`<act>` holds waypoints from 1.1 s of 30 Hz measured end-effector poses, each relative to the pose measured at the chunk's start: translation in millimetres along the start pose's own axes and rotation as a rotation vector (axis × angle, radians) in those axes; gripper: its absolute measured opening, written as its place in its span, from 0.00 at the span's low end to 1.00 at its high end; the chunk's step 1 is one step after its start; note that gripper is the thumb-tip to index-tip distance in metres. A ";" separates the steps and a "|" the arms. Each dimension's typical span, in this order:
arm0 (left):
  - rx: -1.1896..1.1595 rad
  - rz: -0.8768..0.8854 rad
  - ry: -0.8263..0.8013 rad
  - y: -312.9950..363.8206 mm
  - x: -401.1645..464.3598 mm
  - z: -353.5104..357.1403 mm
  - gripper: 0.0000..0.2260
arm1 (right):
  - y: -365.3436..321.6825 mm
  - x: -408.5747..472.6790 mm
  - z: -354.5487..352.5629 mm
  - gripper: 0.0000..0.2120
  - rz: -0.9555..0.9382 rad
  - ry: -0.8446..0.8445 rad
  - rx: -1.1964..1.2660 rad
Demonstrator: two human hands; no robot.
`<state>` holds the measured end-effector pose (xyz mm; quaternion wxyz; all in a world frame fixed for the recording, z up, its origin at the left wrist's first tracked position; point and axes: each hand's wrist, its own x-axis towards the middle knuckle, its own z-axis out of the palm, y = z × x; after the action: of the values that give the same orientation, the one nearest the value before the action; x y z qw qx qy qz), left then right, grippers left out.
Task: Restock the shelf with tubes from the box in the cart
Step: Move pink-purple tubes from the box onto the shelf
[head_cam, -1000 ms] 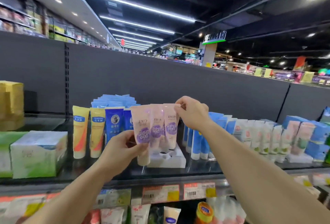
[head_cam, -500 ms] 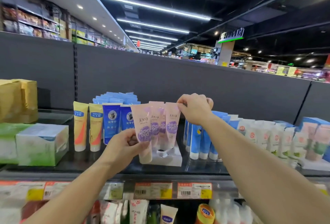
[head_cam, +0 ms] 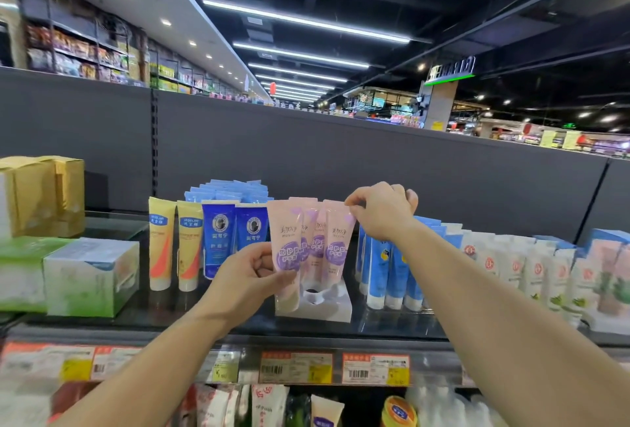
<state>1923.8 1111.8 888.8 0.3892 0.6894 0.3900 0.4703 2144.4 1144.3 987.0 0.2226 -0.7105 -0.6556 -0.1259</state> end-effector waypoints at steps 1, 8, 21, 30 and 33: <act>-0.012 0.005 -0.008 1.2 0.9 0.6 0.13 | -0.7 -0.7 -0.3 0.11 -0.014 0.053 0.024; -0.042 0.037 -0.065 6.9 11.0 11.0 0.14 | -29.5 -19.3 -27.7 0.05 -0.243 -0.157 0.582; 0.371 -0.024 -0.014 -23.3 11.5 12.4 0.23 | -20.1 -13.7 7.4 0.07 -0.078 0.057 0.334; 0.662 0.046 0.012 -25.0 3.9 15.2 0.24 | -20.5 -8.1 18.5 0.08 -0.076 0.078 0.199; 0.660 0.055 -0.002 -25.6 4.8 15.1 0.24 | -20.1 -6.7 18.1 0.08 -0.076 0.095 0.193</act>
<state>1935.0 1123.6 863.4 0.1323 0.7892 0.5020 0.3282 2121.7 1147.9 971.1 0.3157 -0.6538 -0.6797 -0.1041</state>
